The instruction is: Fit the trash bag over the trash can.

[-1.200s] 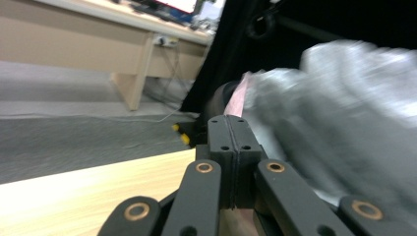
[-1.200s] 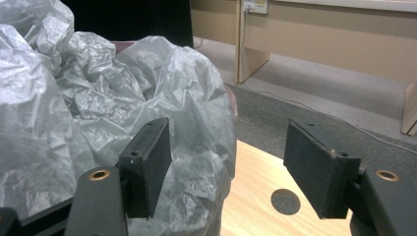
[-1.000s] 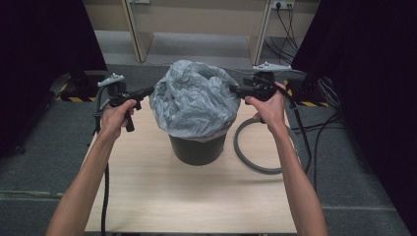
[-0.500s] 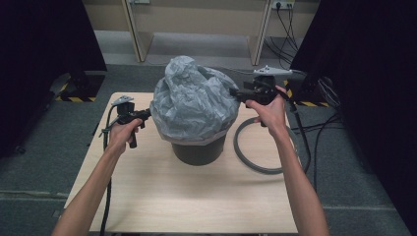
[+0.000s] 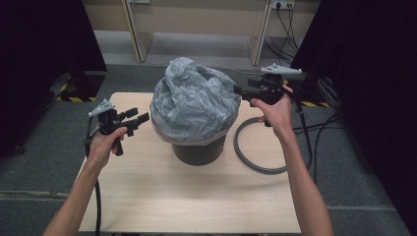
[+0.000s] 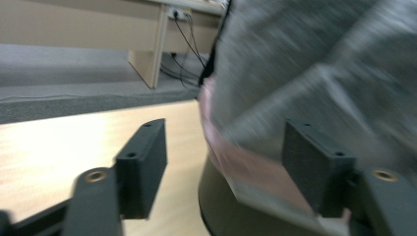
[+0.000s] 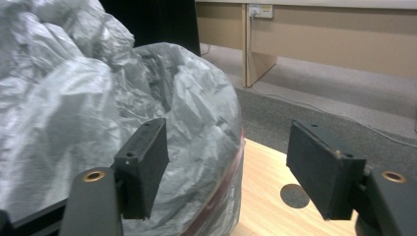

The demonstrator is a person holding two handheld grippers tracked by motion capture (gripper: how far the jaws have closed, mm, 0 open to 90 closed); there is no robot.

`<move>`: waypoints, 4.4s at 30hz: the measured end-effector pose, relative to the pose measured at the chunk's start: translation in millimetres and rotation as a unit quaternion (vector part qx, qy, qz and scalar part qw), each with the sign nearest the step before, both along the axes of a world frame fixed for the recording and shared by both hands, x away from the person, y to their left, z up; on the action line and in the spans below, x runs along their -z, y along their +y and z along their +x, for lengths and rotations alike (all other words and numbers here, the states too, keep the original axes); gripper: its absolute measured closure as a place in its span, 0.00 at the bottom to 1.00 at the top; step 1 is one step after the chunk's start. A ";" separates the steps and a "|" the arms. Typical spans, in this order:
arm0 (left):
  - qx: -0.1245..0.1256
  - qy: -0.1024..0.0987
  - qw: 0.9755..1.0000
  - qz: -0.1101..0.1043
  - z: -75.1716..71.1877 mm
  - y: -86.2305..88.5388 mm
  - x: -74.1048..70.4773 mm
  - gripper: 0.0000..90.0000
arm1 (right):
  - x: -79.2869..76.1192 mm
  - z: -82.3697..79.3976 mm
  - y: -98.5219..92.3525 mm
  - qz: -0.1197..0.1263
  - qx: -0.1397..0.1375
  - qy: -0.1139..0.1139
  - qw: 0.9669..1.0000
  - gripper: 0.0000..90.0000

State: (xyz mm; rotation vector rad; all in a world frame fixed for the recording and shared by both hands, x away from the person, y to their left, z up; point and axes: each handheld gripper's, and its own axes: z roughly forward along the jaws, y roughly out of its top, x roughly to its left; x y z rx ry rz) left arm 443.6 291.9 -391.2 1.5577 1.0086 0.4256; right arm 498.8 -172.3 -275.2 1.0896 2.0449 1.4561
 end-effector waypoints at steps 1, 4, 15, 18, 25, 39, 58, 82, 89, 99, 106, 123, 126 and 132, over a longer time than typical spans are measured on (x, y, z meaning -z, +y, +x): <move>0.003 0.001 1.000 0.012 -5.0 0.5 1.5 0.34 | -2.1 -1.6 0.6 -0.002 -0.001 -0.002 1.000 0.35; -0.001 0.008 0.999 0.049 -20.8 0.7 11.4 0.19 | -8.8 -5.3 4.4 -0.005 -0.007 -0.005 1.000 0.33; 0.006 0.060 0.991 0.119 -58.2 11.7 76.0 0.20 | -26.5 -12.8 27.7 -0.024 -0.024 -0.016 0.999 0.32; 0.008 0.075 0.989 0.129 -63.5 13.9 89.4 0.19 | -27.6 -13.8 35.7 -0.029 -0.030 -0.018 0.999 0.32; 0.004 0.100 0.983 0.157 -68.7 17.9 112.3 0.20 | -34.5 -12.7 53.9 -0.038 -0.041 -0.022 0.998 0.32; 0.004 0.127 0.972 0.195 -64.0 19.1 131.4 0.19 | -57.4 -8.0 92.8 -0.050 -0.056 -0.029 0.997 0.30; 0.006 0.122 0.967 0.224 -65.2 13.6 131.9 0.15 | -73.3 9.1 153.8 -0.050 -0.072 -0.021 0.996 0.29; 0.006 0.121 0.967 0.224 -65.4 13.6 132.0 0.15 | 26.4 61.9 184.5 -0.255 -0.073 0.122 0.956 0.28; 0.006 0.121 0.967 0.224 -65.7 13.7 132.0 0.15 | 39.4 60.0 190.6 -0.298 -0.086 0.145 0.940 0.26; 0.006 0.121 0.967 0.224 -65.6 13.7 132.0 0.15 | -5.1 44.1 171.8 -0.195 -0.065 0.060 0.977 0.28; 0.006 0.121 0.967 0.224 -65.6 13.7 132.0 0.15 | -21.0 27.7 180.4 -0.169 -0.051 0.044 0.983 0.27; 0.006 0.121 0.967 0.224 -65.7 13.8 132.0 0.15 | 32.0 27.3 217.2 -0.270 -0.076 0.135 0.950 0.26; 0.006 0.121 0.967 0.224 -65.7 13.8 132.0 0.15 | 19.2 29.7 210.2 -0.239 -0.072 0.115 0.961 0.26; 0.006 0.121 0.967 0.224 -65.7 13.8 132.0 0.15 | -0.7 47.0 196.7 -0.184 -0.047 0.069 0.979 0.24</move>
